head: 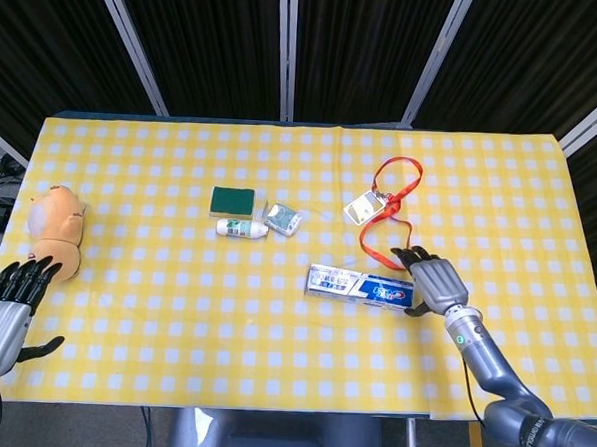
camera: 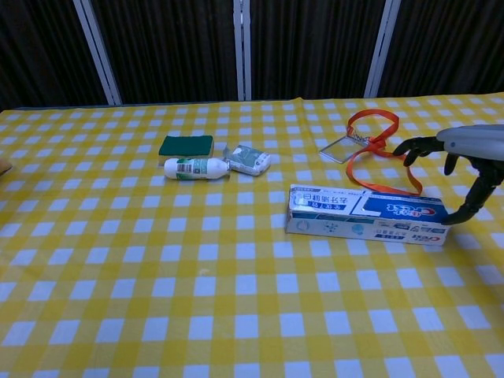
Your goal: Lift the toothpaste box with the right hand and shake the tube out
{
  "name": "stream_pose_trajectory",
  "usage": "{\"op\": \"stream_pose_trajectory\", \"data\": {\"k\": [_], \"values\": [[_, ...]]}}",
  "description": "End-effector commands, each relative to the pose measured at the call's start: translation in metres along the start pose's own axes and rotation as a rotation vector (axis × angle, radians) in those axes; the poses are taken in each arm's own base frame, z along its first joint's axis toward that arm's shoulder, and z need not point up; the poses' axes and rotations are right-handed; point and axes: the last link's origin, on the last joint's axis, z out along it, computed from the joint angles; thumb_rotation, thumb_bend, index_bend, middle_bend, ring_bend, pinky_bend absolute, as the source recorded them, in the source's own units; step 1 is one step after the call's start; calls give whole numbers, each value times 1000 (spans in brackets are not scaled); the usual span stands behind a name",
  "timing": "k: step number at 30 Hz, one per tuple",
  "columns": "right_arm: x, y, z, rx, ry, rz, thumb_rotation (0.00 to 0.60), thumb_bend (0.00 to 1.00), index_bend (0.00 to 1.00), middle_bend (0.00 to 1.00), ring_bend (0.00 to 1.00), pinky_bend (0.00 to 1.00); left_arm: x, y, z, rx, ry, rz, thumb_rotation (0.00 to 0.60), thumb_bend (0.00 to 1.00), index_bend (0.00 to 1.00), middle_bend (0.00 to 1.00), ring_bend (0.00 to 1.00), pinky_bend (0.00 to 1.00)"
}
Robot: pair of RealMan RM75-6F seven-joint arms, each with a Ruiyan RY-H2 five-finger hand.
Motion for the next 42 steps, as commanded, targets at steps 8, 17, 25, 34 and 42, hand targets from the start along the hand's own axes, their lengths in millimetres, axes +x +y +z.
{"op": "stream_pose_trajectory", "data": {"k": [8,17,25,34,42], "values": [[-13,-36,18,36,-25,44,600,0,183,218,172,330,-5,0,2,5,-16,6,600,0,0,0,0,0],[-26,-46,25,24,-50,66,600,57,322,336,284,390,-6,0,2,3,-21,-2,600,0,0,0,0,0],[-27,-52,27,33,-8,50,600,327,468,508,466,590,-5,-2,3,9,-21,-14,600,0,0,0,0,0],[-2,-56,7,133,72,-2,600,416,471,509,467,591,-3,-3,3,10,-19,-27,600,0,0,0,0,0],[64,-58,-35,250,287,-216,600,435,471,509,470,595,4,-4,0,2,-8,-58,600,0,0,0,0,0]]}}
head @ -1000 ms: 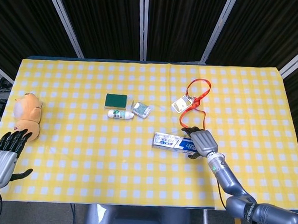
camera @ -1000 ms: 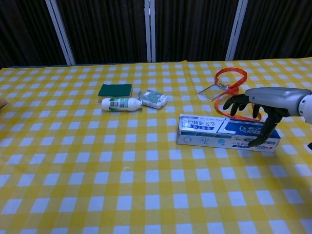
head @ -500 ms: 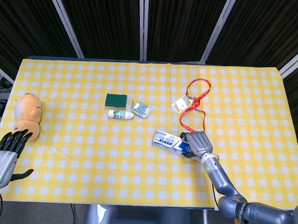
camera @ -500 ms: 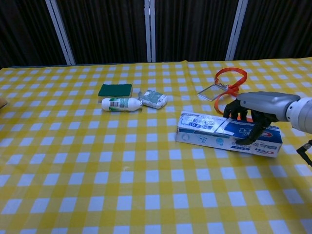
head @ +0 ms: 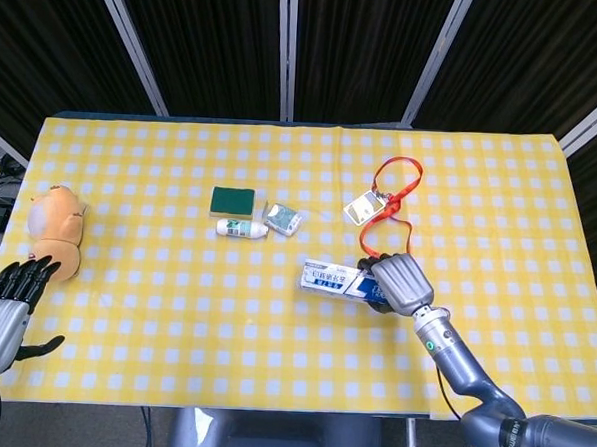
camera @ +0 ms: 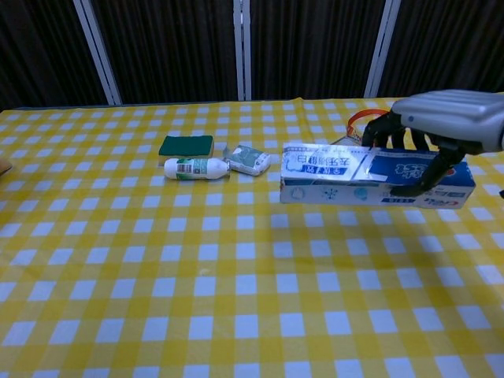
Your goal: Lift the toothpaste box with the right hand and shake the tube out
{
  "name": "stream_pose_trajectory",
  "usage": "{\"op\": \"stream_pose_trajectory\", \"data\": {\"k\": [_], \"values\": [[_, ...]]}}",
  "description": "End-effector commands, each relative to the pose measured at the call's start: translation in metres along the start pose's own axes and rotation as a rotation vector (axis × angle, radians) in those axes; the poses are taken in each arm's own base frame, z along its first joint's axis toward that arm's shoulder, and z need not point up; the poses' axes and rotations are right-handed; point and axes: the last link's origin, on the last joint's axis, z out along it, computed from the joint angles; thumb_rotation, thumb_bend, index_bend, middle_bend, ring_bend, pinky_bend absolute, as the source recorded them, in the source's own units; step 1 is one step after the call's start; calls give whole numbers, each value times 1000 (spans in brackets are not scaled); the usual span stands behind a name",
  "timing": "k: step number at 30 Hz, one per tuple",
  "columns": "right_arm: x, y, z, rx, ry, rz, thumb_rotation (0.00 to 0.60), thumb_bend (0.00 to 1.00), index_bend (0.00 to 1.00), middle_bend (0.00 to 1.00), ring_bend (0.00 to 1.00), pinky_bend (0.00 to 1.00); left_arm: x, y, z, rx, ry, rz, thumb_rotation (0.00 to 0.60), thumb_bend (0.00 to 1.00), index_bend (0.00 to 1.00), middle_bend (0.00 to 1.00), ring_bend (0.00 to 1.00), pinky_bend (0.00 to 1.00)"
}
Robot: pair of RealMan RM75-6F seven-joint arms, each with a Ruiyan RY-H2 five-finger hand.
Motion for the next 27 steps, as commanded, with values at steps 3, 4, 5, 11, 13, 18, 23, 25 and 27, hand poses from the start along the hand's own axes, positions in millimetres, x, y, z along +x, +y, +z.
{"op": "stream_pose_trajectory", "data": {"k": [3,4,5,11,13,18,23,25,27], "values": [[62,-2,-23,94,188,-267,600,437,471,509,470,600,4,0,-2,-9,7,-16,600,0,0,0,0,0],[67,-2,-25,102,206,-305,600,437,472,509,471,601,5,0,-3,-10,9,-20,600,0,0,0,0,0],[72,-3,-27,111,225,-354,600,437,473,509,471,601,6,0,-3,-12,11,-24,600,0,0,0,0,0],[97,-2,-37,151,313,-680,600,435,476,508,470,600,9,-2,-5,-11,8,-45,600,0,0,0,0,0],[106,-4,-40,166,363,-805,600,437,478,508,470,599,9,-3,-6,-11,6,-49,600,0,0,0,0,0],[123,-10,-45,218,487,-1075,600,439,486,505,468,541,9,-3,-6,-12,2,-51,600,0,0,0,0,0],[132,-11,-46,238,556,-1190,600,439,490,477,431,335,8,-3,-5,-7,-4,-49,600,0,0,0,0,0],[135,-9,-46,241,569,-1230,600,440,490,476,425,321,8,-3,-5,-6,-6,-49,600,0,0,0,0,0],[137,-6,-45,240,572,-1262,600,440,490,476,424,318,8,-3,-5,-6,-9,-46,600,0,0,0,0,0]]}}
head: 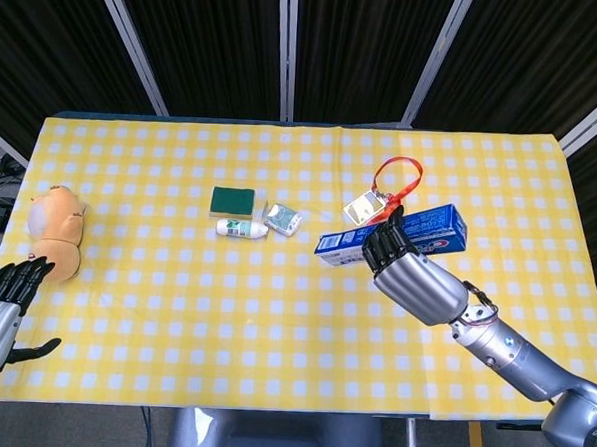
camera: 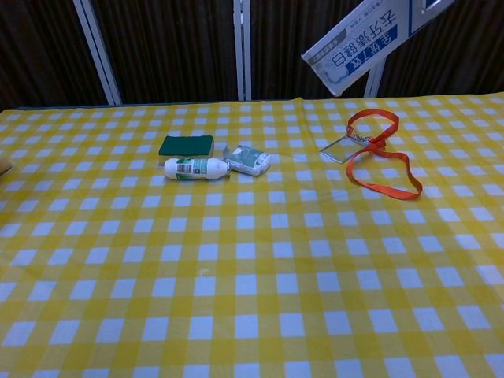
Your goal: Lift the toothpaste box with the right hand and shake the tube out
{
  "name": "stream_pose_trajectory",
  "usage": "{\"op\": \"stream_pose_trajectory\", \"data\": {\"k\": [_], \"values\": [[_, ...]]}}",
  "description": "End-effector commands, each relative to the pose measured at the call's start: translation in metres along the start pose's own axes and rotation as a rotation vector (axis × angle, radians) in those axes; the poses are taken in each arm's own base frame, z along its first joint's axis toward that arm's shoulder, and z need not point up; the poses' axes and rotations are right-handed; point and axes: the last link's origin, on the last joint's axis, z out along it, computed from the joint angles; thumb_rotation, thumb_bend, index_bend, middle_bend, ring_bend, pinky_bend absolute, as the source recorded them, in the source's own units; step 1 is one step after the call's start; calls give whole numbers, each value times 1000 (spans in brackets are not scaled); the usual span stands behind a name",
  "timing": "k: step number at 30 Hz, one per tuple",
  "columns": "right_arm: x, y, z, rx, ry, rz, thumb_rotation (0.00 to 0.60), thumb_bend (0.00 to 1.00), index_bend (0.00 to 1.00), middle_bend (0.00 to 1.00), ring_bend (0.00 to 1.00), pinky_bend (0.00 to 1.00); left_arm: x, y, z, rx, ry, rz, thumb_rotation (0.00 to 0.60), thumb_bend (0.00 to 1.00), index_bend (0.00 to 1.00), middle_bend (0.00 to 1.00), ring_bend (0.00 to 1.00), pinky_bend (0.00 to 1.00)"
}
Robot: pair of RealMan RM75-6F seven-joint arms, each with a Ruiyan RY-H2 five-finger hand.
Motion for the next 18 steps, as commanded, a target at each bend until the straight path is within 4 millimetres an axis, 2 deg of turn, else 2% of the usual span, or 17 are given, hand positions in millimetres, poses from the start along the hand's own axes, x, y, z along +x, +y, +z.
{"op": "stream_pose_trajectory", "data": {"k": [1,12,18], "values": [[-4,7,1,10,8,-62,600,440,490,476,424,317,-1,0,0,-1,-4,4,600,0,0,0,0,0],[-14,15,-6,94,35,-235,600,453,492,473,417,298,-2,2,0,-1,-4,8,600,0,0,0,0,0],[-18,12,-12,137,36,-302,600,459,492,473,403,278,-2,3,0,-3,-3,10,600,0,0,0,0,0]]}}
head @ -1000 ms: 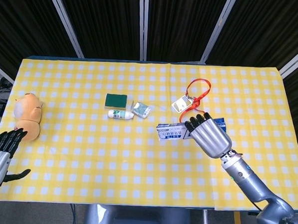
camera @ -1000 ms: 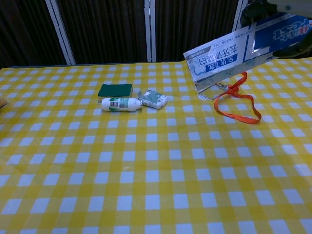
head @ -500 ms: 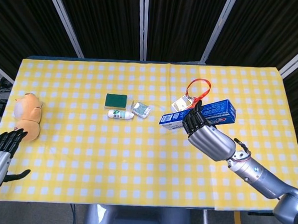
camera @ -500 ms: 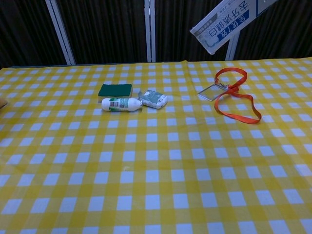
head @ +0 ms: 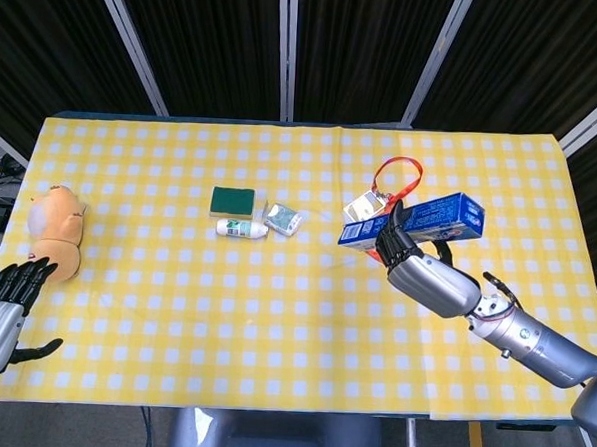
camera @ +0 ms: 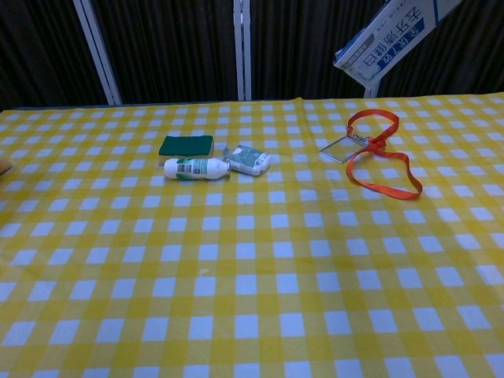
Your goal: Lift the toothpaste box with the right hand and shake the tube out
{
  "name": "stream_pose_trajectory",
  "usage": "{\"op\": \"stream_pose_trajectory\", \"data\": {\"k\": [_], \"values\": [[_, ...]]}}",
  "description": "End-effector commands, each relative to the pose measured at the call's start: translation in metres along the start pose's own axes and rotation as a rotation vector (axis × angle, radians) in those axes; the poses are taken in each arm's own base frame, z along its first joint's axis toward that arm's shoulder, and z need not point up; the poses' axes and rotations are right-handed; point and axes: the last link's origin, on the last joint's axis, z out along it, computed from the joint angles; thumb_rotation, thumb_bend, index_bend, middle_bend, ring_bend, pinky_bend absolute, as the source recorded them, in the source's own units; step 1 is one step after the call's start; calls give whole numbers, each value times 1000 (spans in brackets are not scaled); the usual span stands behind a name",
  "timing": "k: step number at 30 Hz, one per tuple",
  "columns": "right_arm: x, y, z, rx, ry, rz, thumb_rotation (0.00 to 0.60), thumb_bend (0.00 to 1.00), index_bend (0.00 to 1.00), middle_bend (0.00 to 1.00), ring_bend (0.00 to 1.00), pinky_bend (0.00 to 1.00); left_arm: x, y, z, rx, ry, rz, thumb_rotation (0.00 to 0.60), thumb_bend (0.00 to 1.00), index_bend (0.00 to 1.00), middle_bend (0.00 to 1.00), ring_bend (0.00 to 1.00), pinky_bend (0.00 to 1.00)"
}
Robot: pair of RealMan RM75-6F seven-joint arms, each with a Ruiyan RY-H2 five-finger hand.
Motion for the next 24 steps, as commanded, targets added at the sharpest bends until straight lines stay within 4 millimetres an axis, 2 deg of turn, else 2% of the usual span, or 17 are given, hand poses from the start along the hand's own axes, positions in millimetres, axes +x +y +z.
{"op": "stream_pose_trajectory", "data": {"k": [1,11,17,20,24], "values": [[-3,-4,-4,27,-8,-32,600,459,492,473,403,274,0,0,0,0,2,1,600,0,0,0,0,0],[-14,-18,-15,107,-57,-71,600,462,492,467,376,230,1,0,-1,-1,4,0,600,0,0,0,0,0],[-15,-16,-17,65,-67,-31,600,463,495,467,375,230,1,0,0,0,4,-1,600,0,0,0,0,0],[-14,-12,-18,-12,-82,53,600,462,497,467,375,231,1,0,0,0,4,-1,600,0,0,0,0,0],[-17,-8,-19,-44,-71,52,600,461,499,467,374,231,1,0,-1,0,4,-1,600,0,0,0,0,0]]}}
